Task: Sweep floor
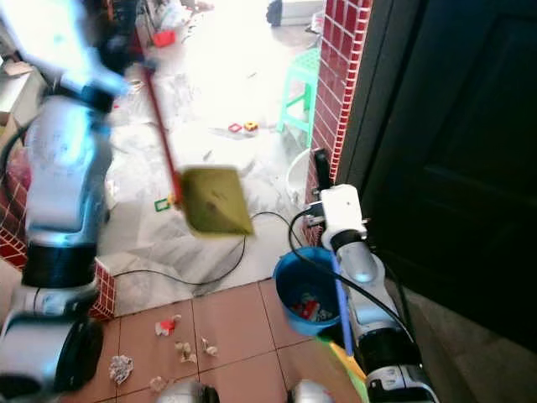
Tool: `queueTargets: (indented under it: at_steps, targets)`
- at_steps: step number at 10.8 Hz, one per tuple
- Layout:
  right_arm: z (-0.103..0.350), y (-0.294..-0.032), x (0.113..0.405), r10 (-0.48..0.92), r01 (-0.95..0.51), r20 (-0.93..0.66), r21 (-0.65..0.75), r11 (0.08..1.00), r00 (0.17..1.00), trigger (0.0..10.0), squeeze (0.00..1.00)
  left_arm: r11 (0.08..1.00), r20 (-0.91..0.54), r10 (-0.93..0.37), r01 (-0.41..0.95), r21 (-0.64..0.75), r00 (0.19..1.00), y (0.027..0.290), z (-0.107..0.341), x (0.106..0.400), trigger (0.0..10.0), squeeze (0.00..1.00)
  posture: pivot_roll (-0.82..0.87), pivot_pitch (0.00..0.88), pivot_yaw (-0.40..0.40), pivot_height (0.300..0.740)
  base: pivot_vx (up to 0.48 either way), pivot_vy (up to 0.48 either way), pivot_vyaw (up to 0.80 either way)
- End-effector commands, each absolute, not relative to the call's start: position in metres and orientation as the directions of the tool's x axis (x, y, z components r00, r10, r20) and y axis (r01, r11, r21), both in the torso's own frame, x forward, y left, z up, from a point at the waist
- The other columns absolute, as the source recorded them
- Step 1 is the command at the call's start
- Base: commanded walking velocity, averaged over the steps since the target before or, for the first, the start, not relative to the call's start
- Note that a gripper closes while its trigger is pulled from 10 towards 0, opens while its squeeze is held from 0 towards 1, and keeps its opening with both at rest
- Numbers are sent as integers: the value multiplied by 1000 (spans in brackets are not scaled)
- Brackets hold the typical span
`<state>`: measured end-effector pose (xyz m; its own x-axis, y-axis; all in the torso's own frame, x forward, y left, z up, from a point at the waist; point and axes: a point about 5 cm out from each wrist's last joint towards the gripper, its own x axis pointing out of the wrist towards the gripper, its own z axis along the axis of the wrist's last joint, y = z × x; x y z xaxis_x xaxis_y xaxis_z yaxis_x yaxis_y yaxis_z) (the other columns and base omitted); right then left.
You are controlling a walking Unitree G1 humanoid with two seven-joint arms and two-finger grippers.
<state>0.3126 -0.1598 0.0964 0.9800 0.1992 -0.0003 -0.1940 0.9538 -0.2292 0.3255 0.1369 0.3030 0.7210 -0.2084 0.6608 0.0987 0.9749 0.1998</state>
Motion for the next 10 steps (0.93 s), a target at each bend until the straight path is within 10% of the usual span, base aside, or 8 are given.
queueTargets:
  at_steps: [1, 4, 10]
  targets:
    - [111, -148, 316, 268, -255, 43, -202, 946, 962, 10000, 0, 984, 576, -156, 74, 163, 803, 144, 275, 330, 10000, 0, -100, 0, 52, 740, 0, 0, 0]
    - [122, -137, 315, 324, -309, 79, -165, 937, 943, 10000, 0, 996, 261, -81, 67, 63, 962, 157, 169, 324, 10000, 0, -92, 0, 51, 740, 0, 0, 0]
    - [145, -135, 306, 395, -380, 66, -172, 909, 916, 10000, 0, 998, 49, -42, 39, 49, 998, 145, 98, 290, 10000, 0, -93, 0, 61, 740, 0, 0, 0]
